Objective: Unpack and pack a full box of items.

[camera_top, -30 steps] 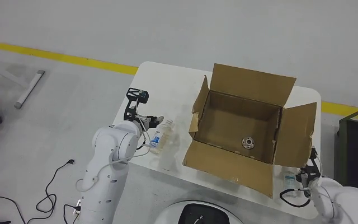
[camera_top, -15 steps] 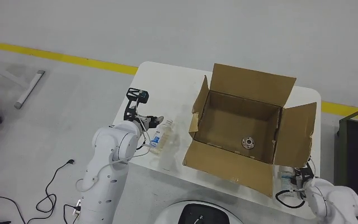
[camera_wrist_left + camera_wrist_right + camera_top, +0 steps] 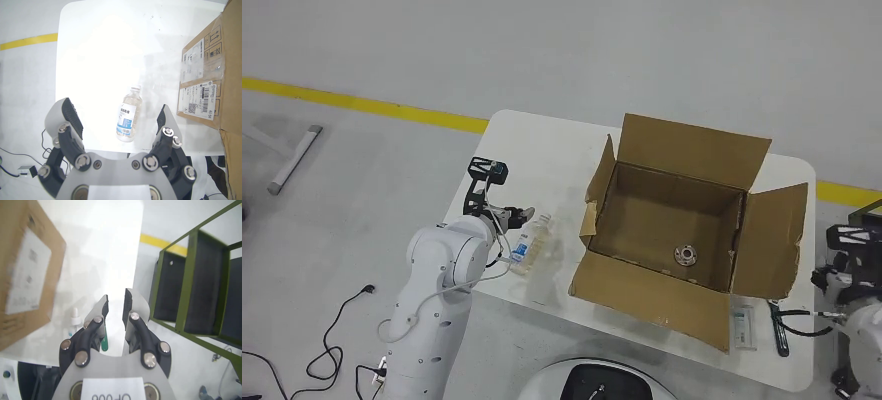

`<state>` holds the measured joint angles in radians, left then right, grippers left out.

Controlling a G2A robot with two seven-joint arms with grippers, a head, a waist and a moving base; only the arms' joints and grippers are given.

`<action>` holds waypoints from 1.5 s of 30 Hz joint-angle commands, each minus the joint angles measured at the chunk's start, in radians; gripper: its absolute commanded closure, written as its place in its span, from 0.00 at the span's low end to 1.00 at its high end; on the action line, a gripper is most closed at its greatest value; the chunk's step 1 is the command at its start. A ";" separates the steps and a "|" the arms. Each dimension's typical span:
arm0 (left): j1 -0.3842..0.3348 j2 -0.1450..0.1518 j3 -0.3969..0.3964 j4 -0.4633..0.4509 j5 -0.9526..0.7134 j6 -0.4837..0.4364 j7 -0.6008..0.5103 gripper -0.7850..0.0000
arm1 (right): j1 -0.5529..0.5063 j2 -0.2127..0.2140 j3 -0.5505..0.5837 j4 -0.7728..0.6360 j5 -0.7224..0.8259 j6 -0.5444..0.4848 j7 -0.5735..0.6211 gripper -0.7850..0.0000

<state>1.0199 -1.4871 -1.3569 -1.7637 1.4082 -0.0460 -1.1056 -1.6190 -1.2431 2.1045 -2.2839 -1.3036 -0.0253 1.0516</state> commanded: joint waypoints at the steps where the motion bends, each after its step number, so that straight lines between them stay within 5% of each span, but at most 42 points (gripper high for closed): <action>1: 0.000 0.000 0.000 0.000 0.000 0.000 0.000 0.00 | 0.019 -0.001 0.033 -0.066 0.058 0.028 -0.062 1.00; 6: 0.000 0.000 0.000 0.000 0.000 0.000 0.000 0.00 | 0.112 0.008 0.004 -0.066 0.168 -0.051 -0.188 1.00; 10: 0.000 0.000 0.000 0.000 0.000 0.000 0.000 0.00 | 0.195 0.018 -0.152 -0.066 0.195 -0.123 -0.200 1.00; 17: 0.000 0.000 0.000 0.000 0.000 0.000 0.000 0.00 | 0.237 0.017 -0.517 -0.064 -0.120 -0.035 -0.085 1.00; 26: 0.000 0.000 0.000 0.000 0.000 0.000 0.000 0.00 | 0.320 -0.003 -0.810 0.222 -0.494 0.110 0.013 1.00; 41: 0.000 0.000 0.000 0.000 0.000 0.000 0.000 0.00 | 0.330 -0.006 -0.834 0.263 -0.548 0.083 -0.002 1.00; 45: 0.000 0.000 0.000 0.000 0.000 0.000 0.000 0.00 | 0.388 -0.016 -0.838 0.360 -0.511 0.058 0.089 1.00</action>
<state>1.0199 -1.4871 -1.3569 -1.7637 1.4082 -0.0460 -1.1056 -1.2570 -1.2552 1.2706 -1.9668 -1.8266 0.0344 1.1012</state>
